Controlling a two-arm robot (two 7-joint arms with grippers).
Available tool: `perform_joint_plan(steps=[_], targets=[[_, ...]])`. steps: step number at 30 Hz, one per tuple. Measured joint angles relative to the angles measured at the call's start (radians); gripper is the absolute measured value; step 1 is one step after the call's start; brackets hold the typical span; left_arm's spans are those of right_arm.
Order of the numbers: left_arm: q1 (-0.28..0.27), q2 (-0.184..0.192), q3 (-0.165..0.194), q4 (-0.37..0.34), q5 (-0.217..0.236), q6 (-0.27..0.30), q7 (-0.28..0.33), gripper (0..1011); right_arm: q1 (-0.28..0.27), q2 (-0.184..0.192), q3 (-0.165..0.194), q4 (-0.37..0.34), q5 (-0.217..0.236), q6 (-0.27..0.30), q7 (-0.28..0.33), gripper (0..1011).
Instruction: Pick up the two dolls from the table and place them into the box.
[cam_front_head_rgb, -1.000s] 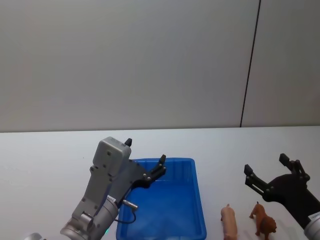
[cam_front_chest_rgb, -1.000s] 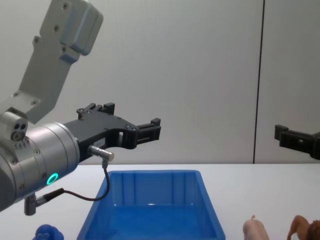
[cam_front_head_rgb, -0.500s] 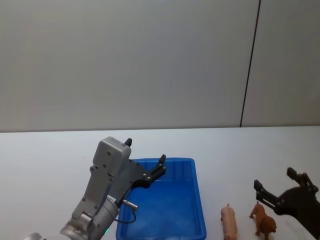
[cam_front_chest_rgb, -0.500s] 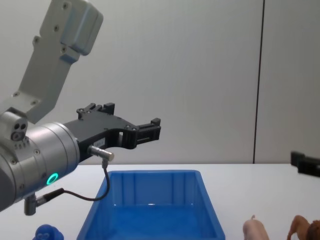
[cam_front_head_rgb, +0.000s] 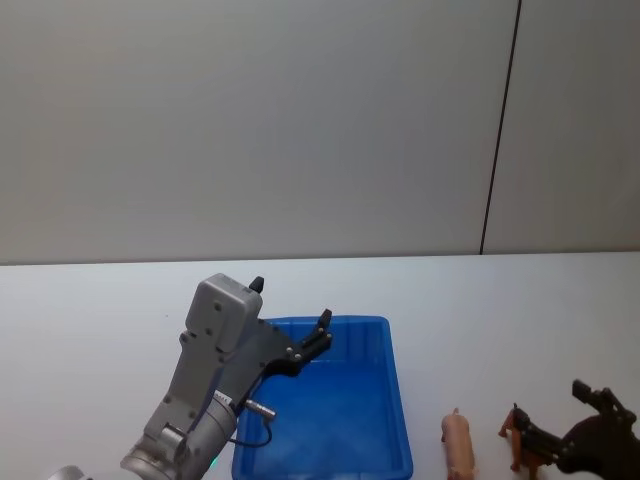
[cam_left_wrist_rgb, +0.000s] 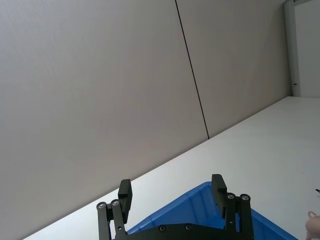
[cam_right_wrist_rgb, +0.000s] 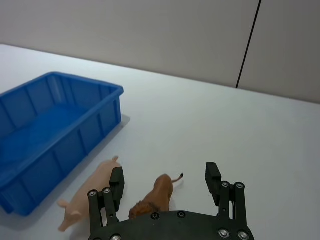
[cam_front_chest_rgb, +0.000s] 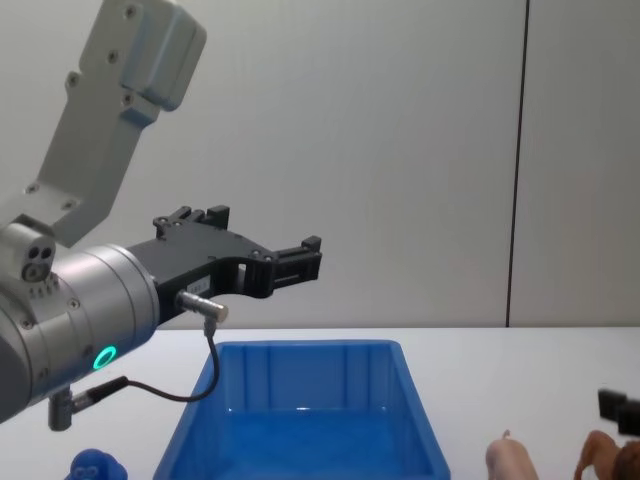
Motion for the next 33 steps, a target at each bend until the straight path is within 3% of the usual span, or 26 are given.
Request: perform_joint_plan(steps=[16,27,28,33], targets=[[0.000,0.000,0.000,0.000,0.000,0.000,0.000,1001,0.033,-0.018,-0.023,0.098,-0.025,0.032,0.070,1000],[0.000,0.000,0.000,0.000,0.000,0.000,0.000,1001,0.047,-0.033,-0.036,0.130,-0.037,0.047,0.078,755],[0.000,0.000,0.000,0.000,0.000,0.000,0.000,1001,0.048,-0.035,-0.038,0.131,-0.038,0.049,0.078,691],[0.000,0.000,0.000,0.000,0.000,0.000,0.000,1001,0.048,-0.037,-0.041,0.132,-0.043,0.051,0.077,560]])
